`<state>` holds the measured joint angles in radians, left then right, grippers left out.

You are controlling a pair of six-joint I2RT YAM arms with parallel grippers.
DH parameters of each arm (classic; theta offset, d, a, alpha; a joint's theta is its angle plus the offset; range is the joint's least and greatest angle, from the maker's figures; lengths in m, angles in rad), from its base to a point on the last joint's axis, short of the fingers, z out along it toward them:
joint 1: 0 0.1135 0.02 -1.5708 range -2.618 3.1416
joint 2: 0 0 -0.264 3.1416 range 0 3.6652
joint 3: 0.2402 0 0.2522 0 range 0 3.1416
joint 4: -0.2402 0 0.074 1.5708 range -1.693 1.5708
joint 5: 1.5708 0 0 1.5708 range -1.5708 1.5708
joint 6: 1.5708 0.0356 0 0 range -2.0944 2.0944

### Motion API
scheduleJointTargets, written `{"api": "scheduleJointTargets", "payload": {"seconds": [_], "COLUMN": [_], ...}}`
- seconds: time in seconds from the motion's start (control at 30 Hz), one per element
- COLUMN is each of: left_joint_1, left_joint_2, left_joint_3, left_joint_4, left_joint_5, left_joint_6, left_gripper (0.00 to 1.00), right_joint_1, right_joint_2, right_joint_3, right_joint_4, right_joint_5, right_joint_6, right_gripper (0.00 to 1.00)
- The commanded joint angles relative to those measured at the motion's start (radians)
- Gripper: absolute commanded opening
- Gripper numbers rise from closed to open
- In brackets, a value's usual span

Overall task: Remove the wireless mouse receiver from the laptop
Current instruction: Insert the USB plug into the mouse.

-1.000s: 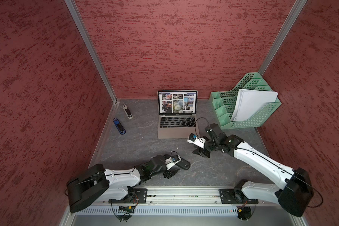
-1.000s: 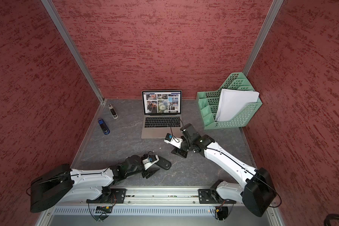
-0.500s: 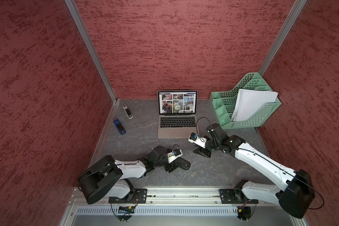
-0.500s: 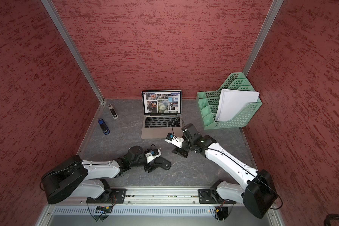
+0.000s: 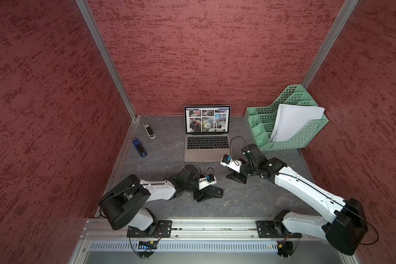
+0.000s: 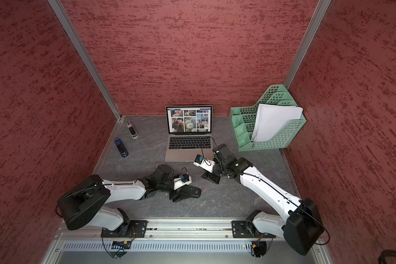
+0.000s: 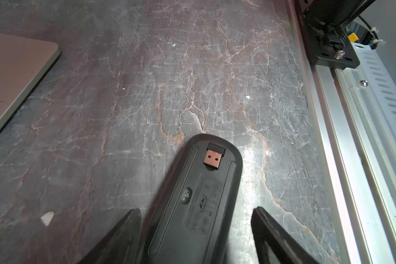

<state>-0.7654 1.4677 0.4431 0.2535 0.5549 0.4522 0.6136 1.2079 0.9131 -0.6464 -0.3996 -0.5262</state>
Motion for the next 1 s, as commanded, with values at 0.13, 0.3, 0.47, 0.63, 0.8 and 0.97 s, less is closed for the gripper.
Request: {"api": "scheduleJointTargets", "payload": {"seconds": [0.13,0.3,0.47,0.63,0.8,0.97], "left_joint_1": [0.008,0.007,-0.003,-0.04,-0.08,-0.087], "left_joint_2": [0.004,0.026,0.055,0.081,0.101,0.075], "left_joint_3": [0.008,0.006,-0.018,-0.05,-0.084,-0.093], "left_joint_4": [-0.059,-0.052,0.026,0.135,0.215,0.24], "left_joint_5": [0.037,0.049,0.004,-0.107,-0.199,-0.217], "left_joint_6": [0.052,0.058,0.046,0.024,0.01,0.008], "left_gripper": [0.79,0.79,0.79,0.78,0.74,0.7], "right_joint_1": [-0.012,-0.012,-0.012,-0.012,-0.012,-0.011], "right_joint_2": [-0.015,-0.018,-0.016,-0.013,-0.012,-0.01], "right_joint_3": [-0.019,-0.021,-0.025,-0.024,-0.031,-0.041], "right_joint_4": [0.02,0.02,0.02,0.02,0.02,0.02], "right_joint_5": [-0.01,-0.01,-0.01,-0.01,-0.01,-0.01], "right_joint_6": [0.012,0.012,0.012,0.012,0.012,0.012], "right_gripper": [0.42,0.42,0.42,0.42,0.42,0.42]}}
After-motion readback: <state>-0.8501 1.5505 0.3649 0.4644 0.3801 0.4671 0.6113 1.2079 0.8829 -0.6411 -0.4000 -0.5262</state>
